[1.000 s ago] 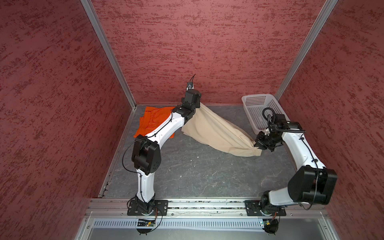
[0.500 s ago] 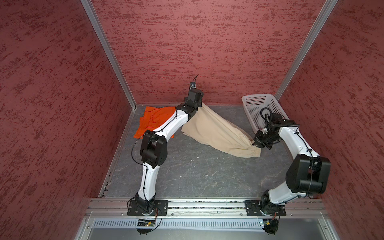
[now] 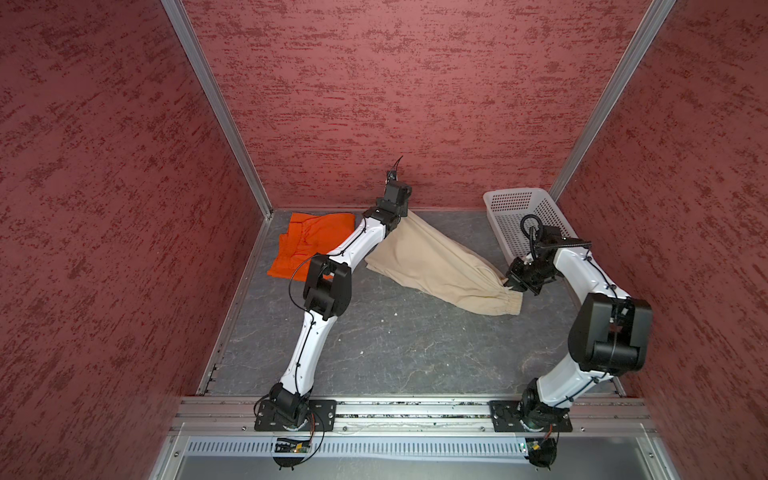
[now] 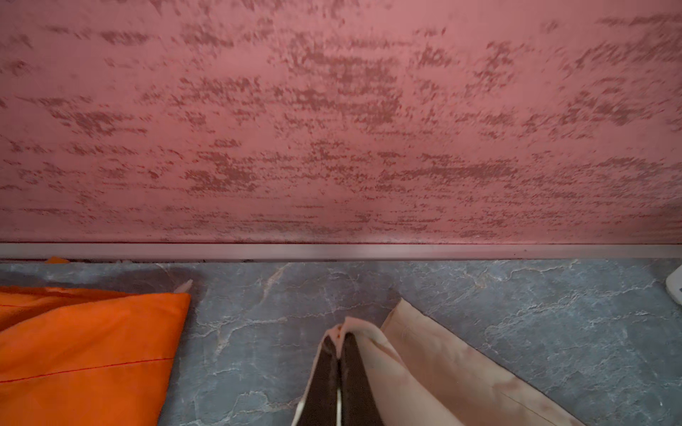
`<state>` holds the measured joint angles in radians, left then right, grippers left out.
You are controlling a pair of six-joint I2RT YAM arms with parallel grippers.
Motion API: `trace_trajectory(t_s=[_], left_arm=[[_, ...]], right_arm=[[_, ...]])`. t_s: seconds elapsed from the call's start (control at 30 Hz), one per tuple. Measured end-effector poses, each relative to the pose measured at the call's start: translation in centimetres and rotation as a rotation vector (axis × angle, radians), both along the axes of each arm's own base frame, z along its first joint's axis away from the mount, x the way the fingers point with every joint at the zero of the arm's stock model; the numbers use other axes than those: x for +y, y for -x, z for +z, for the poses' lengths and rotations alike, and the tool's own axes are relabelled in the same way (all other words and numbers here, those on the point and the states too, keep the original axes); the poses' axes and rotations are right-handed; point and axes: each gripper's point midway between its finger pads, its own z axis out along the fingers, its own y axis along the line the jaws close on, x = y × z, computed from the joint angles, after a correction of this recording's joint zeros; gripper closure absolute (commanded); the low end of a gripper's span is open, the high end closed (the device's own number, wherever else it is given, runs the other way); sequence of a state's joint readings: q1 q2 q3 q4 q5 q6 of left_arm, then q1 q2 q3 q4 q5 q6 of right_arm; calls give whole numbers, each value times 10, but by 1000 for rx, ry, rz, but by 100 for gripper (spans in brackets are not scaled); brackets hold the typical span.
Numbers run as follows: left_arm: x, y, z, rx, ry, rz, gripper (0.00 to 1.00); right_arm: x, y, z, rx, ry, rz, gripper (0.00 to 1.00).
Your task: Fold and stack the shorts
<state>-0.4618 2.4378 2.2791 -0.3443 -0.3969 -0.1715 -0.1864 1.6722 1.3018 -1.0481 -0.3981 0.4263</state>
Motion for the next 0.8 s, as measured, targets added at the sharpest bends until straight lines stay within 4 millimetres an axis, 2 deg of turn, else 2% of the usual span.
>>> trace_trajectory(t_s=[0.17,0.23,0.33,0.5,0.57,0.67,0.8], left_arm=[[2,-9,-24,40,17,1,100],[2,-10,-34,59,24,3,95],[4,-12,-45,82,41,3,80],[7,-15,-54,105,90,2,48],[8,-15,-55,116,112,-5,39],[9,-15,-57,138,145,-22,31],[15,2,-65,206,171,-47,31]], right_arm=[[-3,-12,-4,-46,-7,-34,91],[-4,-14,-7,-55,-11,-49,85],[-4,-16,-16,-63,-25,-75,73],[-5,-17,-22,-96,-43,-130,54],[-6,-20,-12,-140,-38,-149,50],[-11,-24,17,-240,-5,-178,46],[-20,-23,60,-374,51,-214,46]])
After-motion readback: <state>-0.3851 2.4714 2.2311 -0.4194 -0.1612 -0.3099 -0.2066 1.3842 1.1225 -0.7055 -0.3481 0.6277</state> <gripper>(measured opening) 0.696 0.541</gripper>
